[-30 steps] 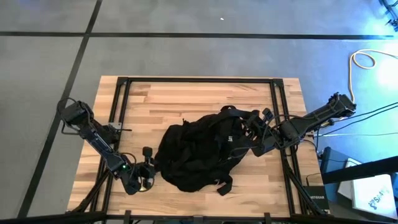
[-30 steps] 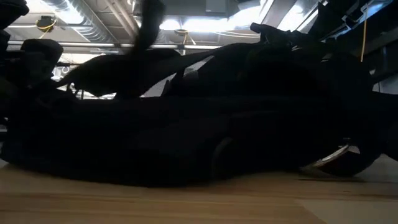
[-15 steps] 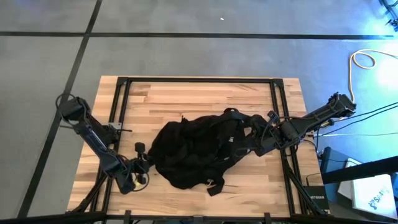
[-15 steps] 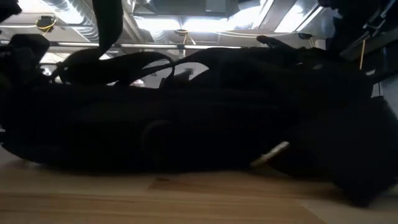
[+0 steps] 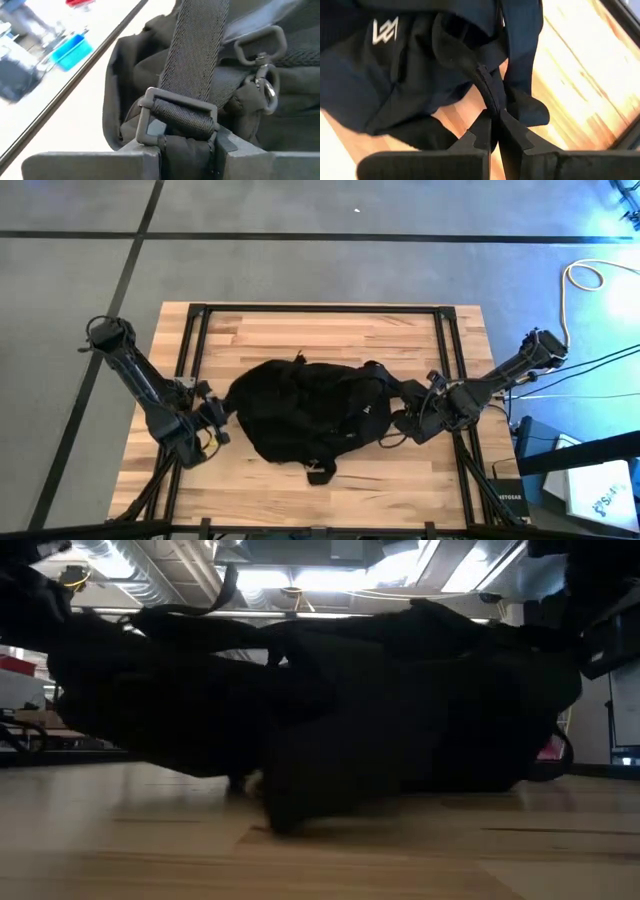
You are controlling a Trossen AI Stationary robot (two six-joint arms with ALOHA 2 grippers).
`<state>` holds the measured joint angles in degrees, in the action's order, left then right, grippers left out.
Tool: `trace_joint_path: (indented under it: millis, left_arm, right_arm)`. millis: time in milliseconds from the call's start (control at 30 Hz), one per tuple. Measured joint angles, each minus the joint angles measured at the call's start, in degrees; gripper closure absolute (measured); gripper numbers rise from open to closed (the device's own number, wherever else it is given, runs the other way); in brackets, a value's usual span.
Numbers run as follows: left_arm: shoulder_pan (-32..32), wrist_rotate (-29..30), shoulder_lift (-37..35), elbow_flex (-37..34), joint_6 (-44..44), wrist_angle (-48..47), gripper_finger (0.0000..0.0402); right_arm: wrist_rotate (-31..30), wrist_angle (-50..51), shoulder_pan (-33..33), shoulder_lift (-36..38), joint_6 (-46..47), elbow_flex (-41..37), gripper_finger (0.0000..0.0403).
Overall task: Unpack backpack
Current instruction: Prepare the black backpack
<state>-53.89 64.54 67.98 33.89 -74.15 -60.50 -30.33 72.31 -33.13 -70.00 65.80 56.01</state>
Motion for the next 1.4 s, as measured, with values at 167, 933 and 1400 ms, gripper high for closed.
trace_joint_path:
  millis: [167,933,1400]
  left_arm:
    - [1.5,-2.5,0.0,0.0,-4.7,-3.5,0.0338]
    - [0.7,-16.0,-5.2,7.5,5.9,0.0,0.0334]
    - [0.6,-21.3,-5.6,4.4,5.9,1.1,0.0334]
  right_arm:
    - [3.6,3.0,-3.8,-0.8,5.6,0.0,0.0402]
    - [11.3,8.2,-16.4,-0.8,24.0,0.1,0.0402]
    - [7.5,3.5,-16.4,-0.8,19.6,0.1,0.0402]
